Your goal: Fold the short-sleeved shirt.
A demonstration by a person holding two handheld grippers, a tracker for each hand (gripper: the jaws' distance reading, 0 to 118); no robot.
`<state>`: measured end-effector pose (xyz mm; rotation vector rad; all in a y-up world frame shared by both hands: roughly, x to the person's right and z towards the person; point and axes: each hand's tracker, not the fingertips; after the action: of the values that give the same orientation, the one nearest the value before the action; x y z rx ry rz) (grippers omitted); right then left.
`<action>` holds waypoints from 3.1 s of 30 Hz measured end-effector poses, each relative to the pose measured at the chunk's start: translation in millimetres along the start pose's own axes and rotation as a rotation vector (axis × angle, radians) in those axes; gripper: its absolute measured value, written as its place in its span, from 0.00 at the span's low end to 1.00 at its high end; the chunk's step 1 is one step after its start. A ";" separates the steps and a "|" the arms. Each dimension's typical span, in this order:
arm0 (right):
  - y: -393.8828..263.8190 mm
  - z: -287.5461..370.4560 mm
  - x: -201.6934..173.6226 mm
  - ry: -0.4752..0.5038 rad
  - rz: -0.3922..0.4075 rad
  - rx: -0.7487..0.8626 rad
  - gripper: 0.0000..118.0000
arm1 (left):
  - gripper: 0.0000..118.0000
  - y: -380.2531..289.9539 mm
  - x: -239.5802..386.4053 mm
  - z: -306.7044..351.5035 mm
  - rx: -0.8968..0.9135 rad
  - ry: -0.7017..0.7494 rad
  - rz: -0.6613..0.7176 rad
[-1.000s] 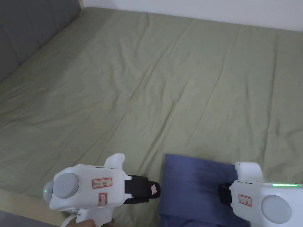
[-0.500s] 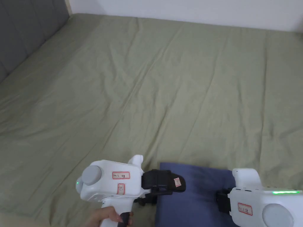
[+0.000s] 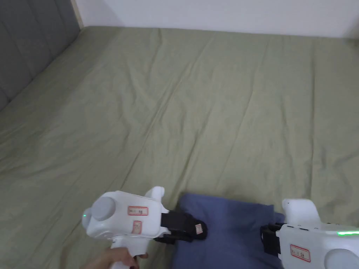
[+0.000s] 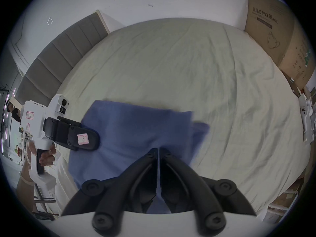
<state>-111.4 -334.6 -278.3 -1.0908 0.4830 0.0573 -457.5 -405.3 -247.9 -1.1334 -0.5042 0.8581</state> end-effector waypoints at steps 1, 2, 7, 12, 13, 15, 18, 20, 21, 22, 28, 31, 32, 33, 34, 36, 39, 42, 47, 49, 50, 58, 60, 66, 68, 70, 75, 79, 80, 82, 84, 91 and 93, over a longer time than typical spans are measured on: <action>1.1 4.2 1.1 0.006 -0.003 0.015 0.02 | 0.27 3.9 -0.8 17.2 0.012 0.051 -0.033; 1.9 8.4 1.1 0.009 -0.011 0.029 0.02 | 0.27 9.0 -3.6 36.0 0.017 0.109 -0.041; 5.7 14.5 6.0 0.000 -0.037 0.067 0.02 | 0.27 49.0 -27.6 138.2 0.032 0.457 -0.101; 11.0 8.5 18.8 -0.066 -0.037 0.078 0.02 | 0.26 92.6 -44.1 218.0 -0.072 0.961 -0.209; 11.7 6.1 22.9 -0.067 -0.051 0.075 0.02 | 0.26 101.0 -52.3 228.9 -0.076 1.067 -0.195; 13.2 2.4 25.1 -0.070 -0.073 0.069 0.02 | 0.27 114.2 -70.2 241.1 -0.103 1.235 -0.205; 17.3 -4.0 24.9 -0.122 -0.070 0.038 0.02 | 0.27 123.6 -98.3 250.8 -0.107 1.427 -0.234; 18.6 -4.4 25.5 -0.122 -0.071 0.038 0.02 | 0.46 123.2 -113.3 254.5 -0.106 1.494 -0.239; 18.6 -4.3 25.7 -0.120 -0.074 0.037 0.02 | 0.65 122.8 -116.8 255.2 -0.111 1.545 -0.221; 18.8 -2.8 22.5 -0.115 -0.075 0.037 0.02 | 0.74 121.6 -118.6 257.5 -0.077 1.570 -0.199; 17.0 -3.2 8.9 -0.101 -0.039 0.021 0.02 | 0.75 113.6 -94.3 274.8 0.119 1.328 -0.024; 16.0 1.9 5.6 -0.079 -0.044 0.033 0.02 | 0.02 104.6 -64.9 263.2 0.168 1.245 -0.072; 15.5 5.0 4.1 -0.072 -0.044 0.040 0.02 | 0.00 100.2 -55.3 256.4 0.203 1.213 -0.071; 14.9 8.4 2.7 -0.068 -0.044 0.049 0.02 | 0.00 94.6 -42.8 251.5 0.244 1.162 -0.076; 14.7 12.5 3.3 -0.063 -0.044 0.058 0.02 | 0.00 87.0 -29.2 246.5 0.286 1.084 -0.072; 13.8 21.9 2.5 -0.052 -0.046 0.078 0.02 | 0.00 71.8 2.4 231.5 0.349 0.963 -0.105; 13.6 34.7 8.9 -0.046 -0.060 0.123 0.02 | 0.00 48.0 54.5 208.6 0.450 0.962 -0.170; 13.2 55.2 7.7 -0.036 -0.067 0.201 0.02 | 0.00 18.7 106.3 180.4 0.581 0.999 -0.293; 14.3 99.2 -1.8 -0.074 -0.047 0.367 0.02 | 0.00 -12.1 169.0 148.9 0.716 1.020 -0.416; 14.2 119.5 -4.9 -0.087 -0.048 0.455 0.02 | 0.00 -27.3 195.3 139.4 0.778 0.997 -0.456; 14.5 128.9 -7.5 -0.110 -0.054 0.489 0.02 | 0.00 -34.7 205.5 137.7 0.815 0.977 -0.474; 6.7 196.2 -28.1 -0.247 -0.007 0.796 0.02 | 0.00 -92.9 275.5 115.3 1.024 0.942 -0.626; 3.4 208.3 -32.5 -0.264 -0.001 0.845 0.02 | 0.00 -104.3 289.7 112.1 1.066 0.965 -0.658; -3.9 228.5 -45.1 -0.316 0.056 0.921 0.02 | 0.00 -126.5 310.5 112.9 1.162 0.951 -0.726; -5.2 231.1 -45.1 -0.308 0.056 0.928 0.02 | 0.00 -128.2 313.1 113.7 1.164 0.940 -0.737; -4.9 231.6 -44.2 -0.288 0.040 0.928 0.02 | 0.00 -129.6 312.0 114.5 1.160 0.936 -0.734; -5.1 230.5 -43.0 -0.294 0.035 0.919 0.03 | 0.00 -130.8 307.5 115.2 1.159 0.936 -0.718; -3.6 229.9 -38.5 -0.286 0.010 0.913 0.09 | 0.00 -131.7 306.6 117.4 1.156 0.902 -0.711; -2.3 229.8 -36.8 -0.283 0.004 0.907 0.18 | 0.05 -131.2 307.7 118.9 1.148 0.891 -0.711; -0.8 228.5 -34.4 -0.277 0.000 0.896 0.54 | 0.29 -129.0 308.7 119.6 1.110 0.852 -0.712; -1.4 227.7 -33.7 -0.274 -0.003 0.893 0.81 | 0.75 -126.4 308.5 120.1 1.076 0.800 -0.690; -2.1 227.5 -34.3 -0.296 0.011 0.927 0.94 | 0.95 -127.5 314.3 123.6 1.039 0.679 -0.712; -1.1 227.6 -32.9 -0.278 -0.003 0.930 0.95 | 0.95 -128.1 315.5 123.7 1.036 0.689 -0.723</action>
<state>-61.3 -132.7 -180.1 -0.1634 0.2043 -0.0207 -319.1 -102.5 -104.9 -0.1771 0.1443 -0.0044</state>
